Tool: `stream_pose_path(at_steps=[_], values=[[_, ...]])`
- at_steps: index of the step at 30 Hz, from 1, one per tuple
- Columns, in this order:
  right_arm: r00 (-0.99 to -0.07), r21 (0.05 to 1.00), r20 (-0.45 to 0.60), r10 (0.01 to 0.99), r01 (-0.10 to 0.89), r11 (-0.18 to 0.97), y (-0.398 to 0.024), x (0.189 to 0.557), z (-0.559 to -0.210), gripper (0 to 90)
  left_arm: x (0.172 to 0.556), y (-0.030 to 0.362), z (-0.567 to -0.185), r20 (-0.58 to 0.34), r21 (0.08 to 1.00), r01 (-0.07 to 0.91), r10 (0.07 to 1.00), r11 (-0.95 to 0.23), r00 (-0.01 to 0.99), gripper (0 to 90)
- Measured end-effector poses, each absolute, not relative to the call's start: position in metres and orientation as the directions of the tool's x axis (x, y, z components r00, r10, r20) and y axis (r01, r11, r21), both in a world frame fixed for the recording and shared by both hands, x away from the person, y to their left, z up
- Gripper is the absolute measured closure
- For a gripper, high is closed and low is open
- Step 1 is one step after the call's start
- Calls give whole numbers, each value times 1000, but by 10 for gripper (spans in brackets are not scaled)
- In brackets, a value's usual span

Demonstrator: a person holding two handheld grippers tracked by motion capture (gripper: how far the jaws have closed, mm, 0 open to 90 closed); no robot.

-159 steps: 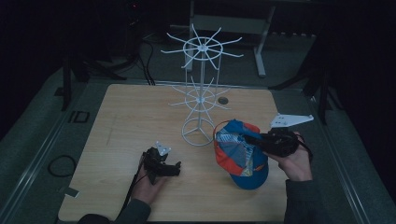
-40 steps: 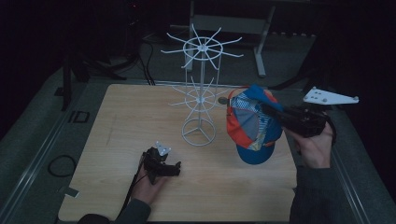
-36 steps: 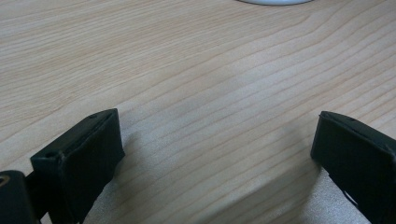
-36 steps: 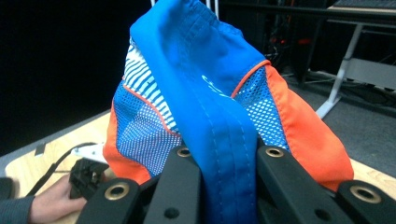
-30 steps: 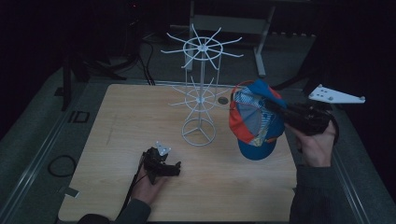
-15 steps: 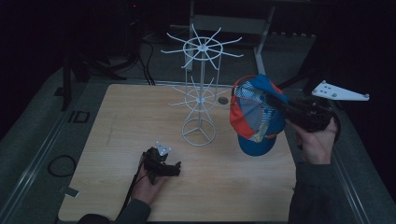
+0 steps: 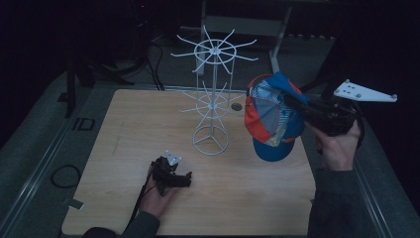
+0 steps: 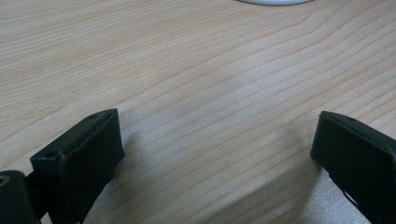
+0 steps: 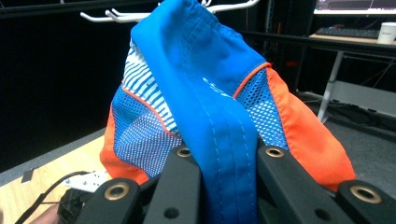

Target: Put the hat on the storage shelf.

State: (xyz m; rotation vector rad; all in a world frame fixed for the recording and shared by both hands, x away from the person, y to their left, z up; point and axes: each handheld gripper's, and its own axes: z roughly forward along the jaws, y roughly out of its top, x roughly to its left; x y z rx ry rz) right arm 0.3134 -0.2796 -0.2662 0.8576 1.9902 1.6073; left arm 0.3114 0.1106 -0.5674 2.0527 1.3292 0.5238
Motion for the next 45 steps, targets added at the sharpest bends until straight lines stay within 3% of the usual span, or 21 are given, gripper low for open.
stream_pose_path(at_steps=[33, 45], values=[[-712, 987, 25, 701, 130, 97, -273, 320, -244, 841, 311, 111, -567, -6, 691, 660, 911, -294, 413, 26], [-708, 991, 71, 702, 129, 30, -269, 339, -243, 841, 311, 111, -567, -4, 690, 660, 910, -297, 415, 26]])
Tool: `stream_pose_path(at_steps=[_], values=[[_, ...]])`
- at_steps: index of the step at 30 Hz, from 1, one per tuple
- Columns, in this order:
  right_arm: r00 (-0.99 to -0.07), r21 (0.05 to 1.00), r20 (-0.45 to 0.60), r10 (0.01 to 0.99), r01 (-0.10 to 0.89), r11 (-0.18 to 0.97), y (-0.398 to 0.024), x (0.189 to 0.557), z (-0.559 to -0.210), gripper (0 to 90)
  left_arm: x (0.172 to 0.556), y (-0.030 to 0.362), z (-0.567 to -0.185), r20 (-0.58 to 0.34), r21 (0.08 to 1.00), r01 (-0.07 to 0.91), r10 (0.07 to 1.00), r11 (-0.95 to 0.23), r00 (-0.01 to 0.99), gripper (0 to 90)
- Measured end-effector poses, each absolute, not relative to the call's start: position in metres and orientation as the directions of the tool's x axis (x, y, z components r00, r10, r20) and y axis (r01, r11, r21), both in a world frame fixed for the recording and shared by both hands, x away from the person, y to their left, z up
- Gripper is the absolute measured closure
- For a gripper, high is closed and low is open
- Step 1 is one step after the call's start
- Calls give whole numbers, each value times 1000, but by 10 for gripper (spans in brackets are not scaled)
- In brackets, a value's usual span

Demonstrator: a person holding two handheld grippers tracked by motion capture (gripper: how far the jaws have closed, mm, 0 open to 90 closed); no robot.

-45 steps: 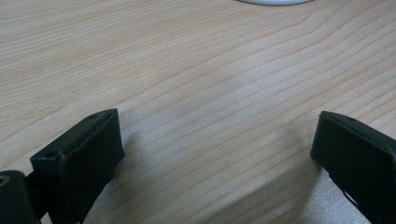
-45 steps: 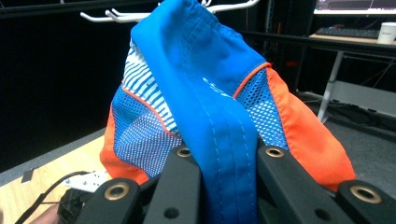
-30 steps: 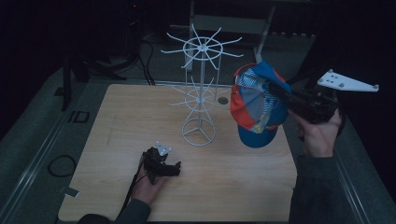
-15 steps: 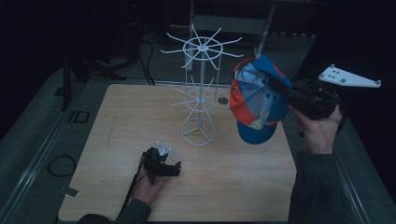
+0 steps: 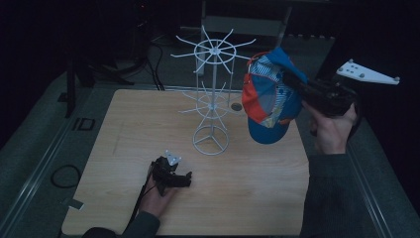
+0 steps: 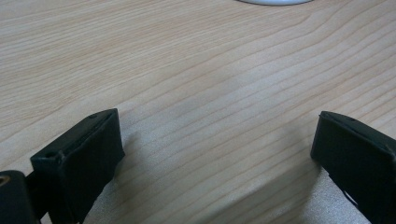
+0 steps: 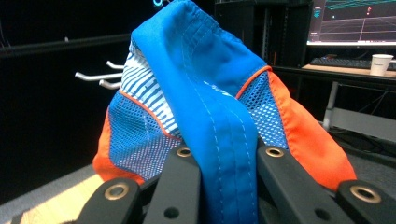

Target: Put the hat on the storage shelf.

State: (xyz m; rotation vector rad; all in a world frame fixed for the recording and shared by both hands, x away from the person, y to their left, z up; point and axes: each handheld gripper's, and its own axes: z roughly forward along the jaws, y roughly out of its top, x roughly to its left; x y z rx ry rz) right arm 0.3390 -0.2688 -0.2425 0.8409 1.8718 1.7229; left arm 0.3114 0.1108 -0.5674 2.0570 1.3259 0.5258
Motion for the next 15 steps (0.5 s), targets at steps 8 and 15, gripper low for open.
stream_pose_path(at_steps=[8, 15], values=[[-697, 991, 107, 709, 128, -24, -274, 350, -242, 841, 311, 111, -567, -4, 690, 660, 910, -298, 415, 26], [-730, 982, 161, 664, 185, -34, -271, 364, -248, 836, 311, 111, -567, -3, 689, 660, 909, -299, 416, 26]])
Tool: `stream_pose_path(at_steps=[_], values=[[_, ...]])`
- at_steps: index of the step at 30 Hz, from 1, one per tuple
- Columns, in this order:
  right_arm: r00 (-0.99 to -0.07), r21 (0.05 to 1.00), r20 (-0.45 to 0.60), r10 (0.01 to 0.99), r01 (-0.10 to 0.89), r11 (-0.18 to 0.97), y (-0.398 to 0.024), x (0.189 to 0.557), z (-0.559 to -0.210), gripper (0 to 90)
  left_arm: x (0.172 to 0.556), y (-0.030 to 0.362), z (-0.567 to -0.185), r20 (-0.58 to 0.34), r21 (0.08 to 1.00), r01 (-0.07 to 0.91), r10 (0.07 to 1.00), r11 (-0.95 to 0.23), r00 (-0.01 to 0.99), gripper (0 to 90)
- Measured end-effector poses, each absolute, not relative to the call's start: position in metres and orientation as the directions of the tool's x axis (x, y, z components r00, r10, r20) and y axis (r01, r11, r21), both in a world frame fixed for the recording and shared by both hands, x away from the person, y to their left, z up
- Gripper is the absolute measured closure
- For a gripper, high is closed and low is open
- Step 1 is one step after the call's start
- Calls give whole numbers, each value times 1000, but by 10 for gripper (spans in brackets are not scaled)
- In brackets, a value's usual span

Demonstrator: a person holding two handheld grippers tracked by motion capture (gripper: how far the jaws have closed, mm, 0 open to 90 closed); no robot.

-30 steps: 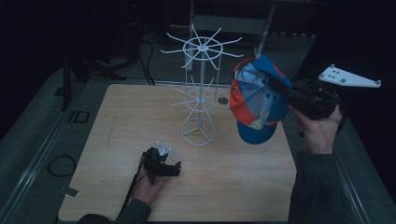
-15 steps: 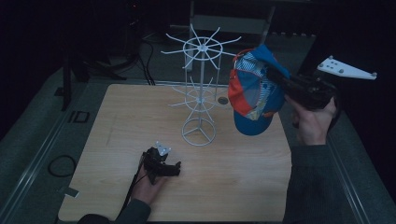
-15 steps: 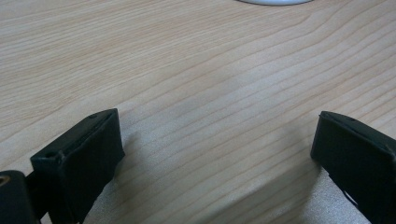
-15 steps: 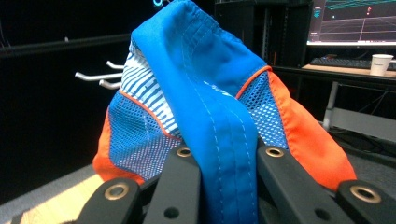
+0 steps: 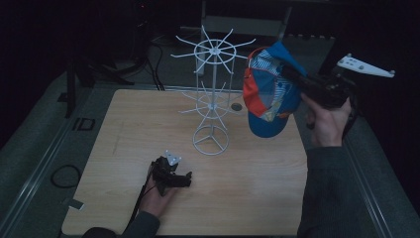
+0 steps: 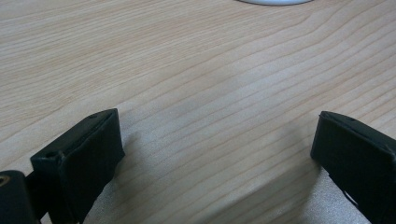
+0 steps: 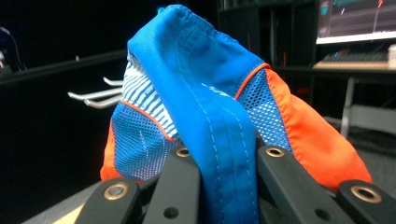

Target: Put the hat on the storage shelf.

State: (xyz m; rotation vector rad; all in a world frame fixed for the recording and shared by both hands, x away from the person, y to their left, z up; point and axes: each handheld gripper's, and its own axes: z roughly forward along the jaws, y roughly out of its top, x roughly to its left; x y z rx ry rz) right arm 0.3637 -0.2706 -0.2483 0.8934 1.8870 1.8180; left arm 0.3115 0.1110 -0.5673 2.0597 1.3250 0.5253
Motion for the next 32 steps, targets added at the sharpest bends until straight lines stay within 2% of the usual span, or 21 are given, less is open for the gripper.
stream_pose_path(at_steps=[4, 9, 15, 18, 21, 25, 32], values=[[-744, 968, 176, 645, 251, 25, -260, 375, -262, 822, 311, 111, -567, -4, 690, 660, 910, -297, 414, 26], [-731, 947, 111, 673, 284, 152, -250, 377, -277, 749, 311, 111, -567, -6, 689, 661, 910, -297, 415, 26], [-692, 940, 72, 718, 289, 183, -251, 371, -279, 405, 311, 111, -567, -8, 689, 662, 910, -295, 414, 26], [-675, 932, 34, 737, 288, 222, -251, 366, -280, 275, 311, 111, -567, -7, 690, 661, 910, -295, 414, 26], [-685, 921, 21, 728, 297, 253, -251, 362, -285, 188, 311, 111, -567, -10, 691, 661, 911, -292, 412, 26], [-679, 915, 22, 733, 310, 259, -255, 358, -293, 150, 311, 111, -567, -8, 691, 661, 911, -292, 412, 26], [-670, 911, 46, 741, 332, 243, -262, 357, -302, 145, 311, 110, -567, -9, 691, 661, 911, -292, 412, 26]])
